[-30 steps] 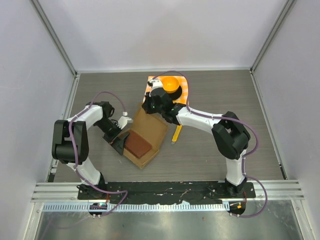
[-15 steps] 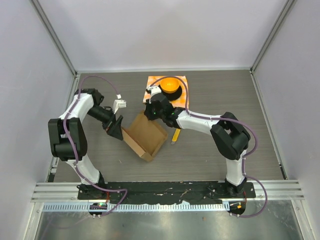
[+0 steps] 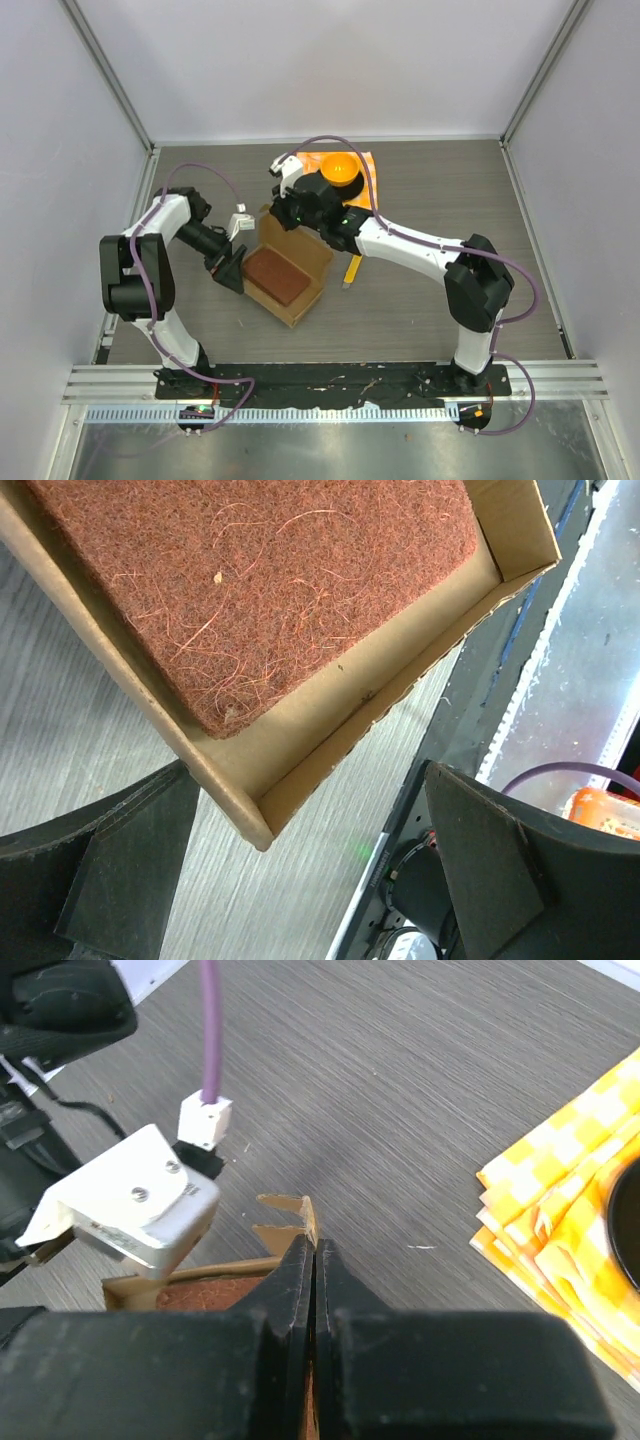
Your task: Unpack the express box
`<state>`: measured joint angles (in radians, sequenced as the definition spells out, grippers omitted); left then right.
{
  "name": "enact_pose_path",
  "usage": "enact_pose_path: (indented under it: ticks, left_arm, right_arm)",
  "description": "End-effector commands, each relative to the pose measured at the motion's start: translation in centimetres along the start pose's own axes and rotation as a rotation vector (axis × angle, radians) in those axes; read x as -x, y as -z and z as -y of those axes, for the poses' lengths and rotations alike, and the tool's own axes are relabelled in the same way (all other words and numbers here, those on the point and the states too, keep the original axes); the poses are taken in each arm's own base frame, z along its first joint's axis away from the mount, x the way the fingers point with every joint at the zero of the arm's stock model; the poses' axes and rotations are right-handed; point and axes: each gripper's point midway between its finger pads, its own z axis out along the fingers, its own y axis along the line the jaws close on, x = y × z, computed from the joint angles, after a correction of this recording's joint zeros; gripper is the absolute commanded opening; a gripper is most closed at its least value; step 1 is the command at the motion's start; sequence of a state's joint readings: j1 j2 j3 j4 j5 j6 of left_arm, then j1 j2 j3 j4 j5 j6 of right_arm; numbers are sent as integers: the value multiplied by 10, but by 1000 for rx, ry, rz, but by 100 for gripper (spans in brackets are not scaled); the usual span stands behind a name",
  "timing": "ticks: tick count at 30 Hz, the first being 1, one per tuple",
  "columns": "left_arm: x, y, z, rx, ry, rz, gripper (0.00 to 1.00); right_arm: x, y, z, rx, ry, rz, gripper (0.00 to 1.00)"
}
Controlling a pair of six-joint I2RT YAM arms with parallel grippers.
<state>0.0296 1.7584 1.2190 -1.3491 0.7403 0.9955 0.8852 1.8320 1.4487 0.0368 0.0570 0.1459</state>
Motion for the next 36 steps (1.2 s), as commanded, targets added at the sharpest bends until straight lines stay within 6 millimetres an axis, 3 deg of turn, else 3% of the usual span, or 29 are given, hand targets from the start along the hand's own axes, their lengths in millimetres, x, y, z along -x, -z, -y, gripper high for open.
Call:
enact_pose_path:
  ticks: [1,5,11,18,19,21,23,24,25,28,30,35,36]
  left_arm:
    - [-14,23,59,-125,61,-77,100]
    - [-20,30,56,-110,80,-96,100]
    - [-21,43,54,-45,11,-47,100]
    - [38,46,46,-21,-108,231,100]
    - [53,47,39,14,-185,305,100]
    - [64,41,24,63,-244,365,100]
    - [67,30,17,90,-253,377,100]
    - [77,29,1,151,-313,397,100]
    - [75,26,-6,188,-227,378,100]
    - [84,13,-20,265,-199,328,100]
    - [90,18,-32,325,-195,326,100]
    - [97,23,-40,412,-175,405,100]
    - [106,33,-42,467,-211,446,100]
  right_arm:
    - [22,12,-20,45,115,34,1]
    - [13,10,-20,28,180,20,1]
    - [20,13,-12,-13,260,16,1]
    - [15,6,-28,64,208,-4,1]
    - [14,5,-30,75,197,-5,1]
    - [12,3,-34,93,178,-9,1]
    - [9,0,-42,143,165,-18,1]
    - [9,0,-45,154,135,-16,1]
    - [7,-1,-49,177,122,-20,1]
    - [7,-1,-57,216,90,-16,1]
    - [6,-2,-58,233,73,-21,1]
    - [12,-2,-66,302,15,-10,1]
    - [13,-2,-65,308,8,-10,1]
